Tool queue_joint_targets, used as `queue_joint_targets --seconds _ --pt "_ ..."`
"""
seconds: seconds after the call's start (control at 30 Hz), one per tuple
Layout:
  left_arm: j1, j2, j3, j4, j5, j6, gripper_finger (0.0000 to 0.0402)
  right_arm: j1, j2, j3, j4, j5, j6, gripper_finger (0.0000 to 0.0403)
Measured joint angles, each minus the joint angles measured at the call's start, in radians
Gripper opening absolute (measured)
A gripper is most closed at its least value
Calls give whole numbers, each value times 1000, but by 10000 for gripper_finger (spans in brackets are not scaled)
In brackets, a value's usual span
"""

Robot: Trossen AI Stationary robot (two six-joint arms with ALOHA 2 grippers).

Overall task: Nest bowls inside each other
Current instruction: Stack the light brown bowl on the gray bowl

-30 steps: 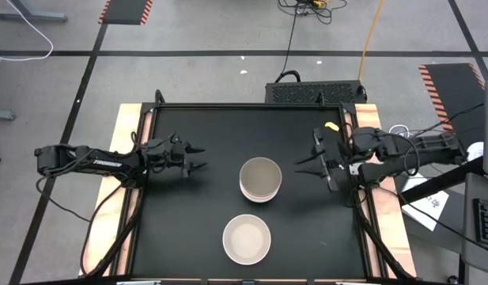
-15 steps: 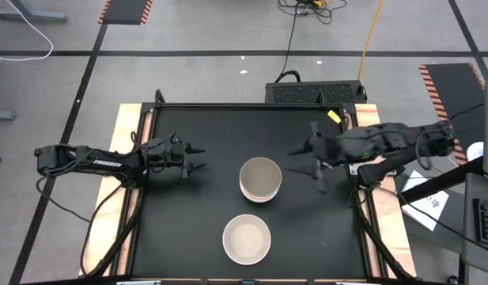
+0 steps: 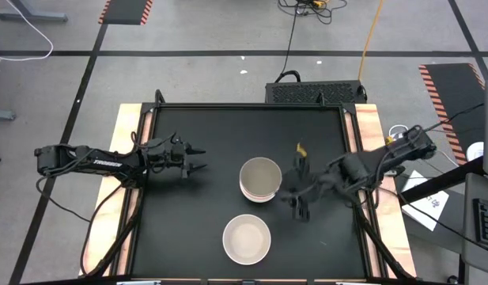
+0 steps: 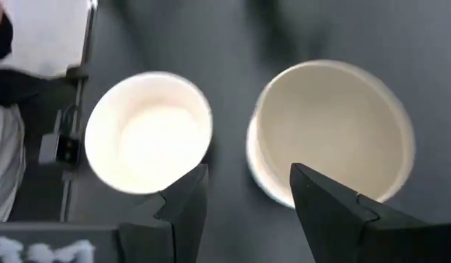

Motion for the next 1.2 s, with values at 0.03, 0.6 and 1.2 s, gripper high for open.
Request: queue_joint_targets --seconds 0.03,0.6,1.2 --pt "0 0 0 0 2 0 271 14 16 0 1 0 18 186" --pt "0 0 0 28 48 -62 271 151 254 -4 31 -80 -250 185" --pt "-3 0 0 23 57 -127 271 227 336 -22 343 -103 -515 185"
